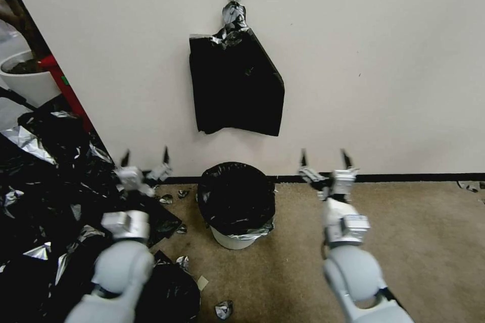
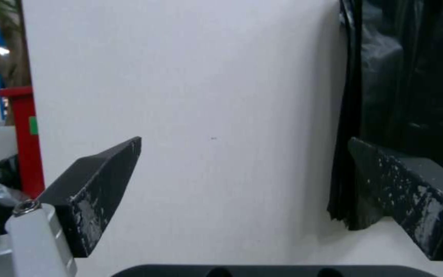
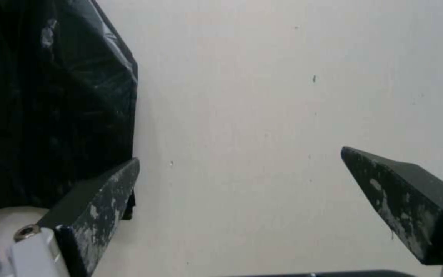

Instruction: Place a trash bag onto the trash bin.

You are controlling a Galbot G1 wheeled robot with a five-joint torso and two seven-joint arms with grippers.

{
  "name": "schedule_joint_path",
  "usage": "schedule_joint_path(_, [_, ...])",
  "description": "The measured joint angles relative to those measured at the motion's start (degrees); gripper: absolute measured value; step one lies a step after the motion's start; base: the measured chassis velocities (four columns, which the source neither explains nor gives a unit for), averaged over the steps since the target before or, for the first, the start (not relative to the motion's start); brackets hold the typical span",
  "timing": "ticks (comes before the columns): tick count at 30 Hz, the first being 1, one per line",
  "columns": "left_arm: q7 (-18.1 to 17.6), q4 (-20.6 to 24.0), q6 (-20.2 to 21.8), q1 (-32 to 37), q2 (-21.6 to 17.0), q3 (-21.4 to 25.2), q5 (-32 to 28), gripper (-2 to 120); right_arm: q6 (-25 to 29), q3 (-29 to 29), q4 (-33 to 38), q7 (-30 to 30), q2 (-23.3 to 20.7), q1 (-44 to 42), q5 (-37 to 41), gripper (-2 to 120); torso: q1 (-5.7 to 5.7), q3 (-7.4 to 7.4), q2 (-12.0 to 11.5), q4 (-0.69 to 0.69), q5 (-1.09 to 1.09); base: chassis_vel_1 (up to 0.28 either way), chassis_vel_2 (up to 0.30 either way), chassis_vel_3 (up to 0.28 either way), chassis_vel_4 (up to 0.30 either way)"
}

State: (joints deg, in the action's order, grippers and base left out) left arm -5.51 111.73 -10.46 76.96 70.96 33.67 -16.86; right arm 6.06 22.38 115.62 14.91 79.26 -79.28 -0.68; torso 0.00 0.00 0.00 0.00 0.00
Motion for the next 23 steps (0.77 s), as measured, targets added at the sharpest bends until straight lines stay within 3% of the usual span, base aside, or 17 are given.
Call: schedule_joint_path(23, [-0.5, -0.1, 0.8, -0.1, 0.0, -0.2, -0.7, 100, -0.1, -0.4, -0.1, 0.0, -0.1, 0.1, 0.1, 100, 0.00, 0.00, 0.0, 0.00, 0.00, 0.000, 0.000, 0.000, 0.000])
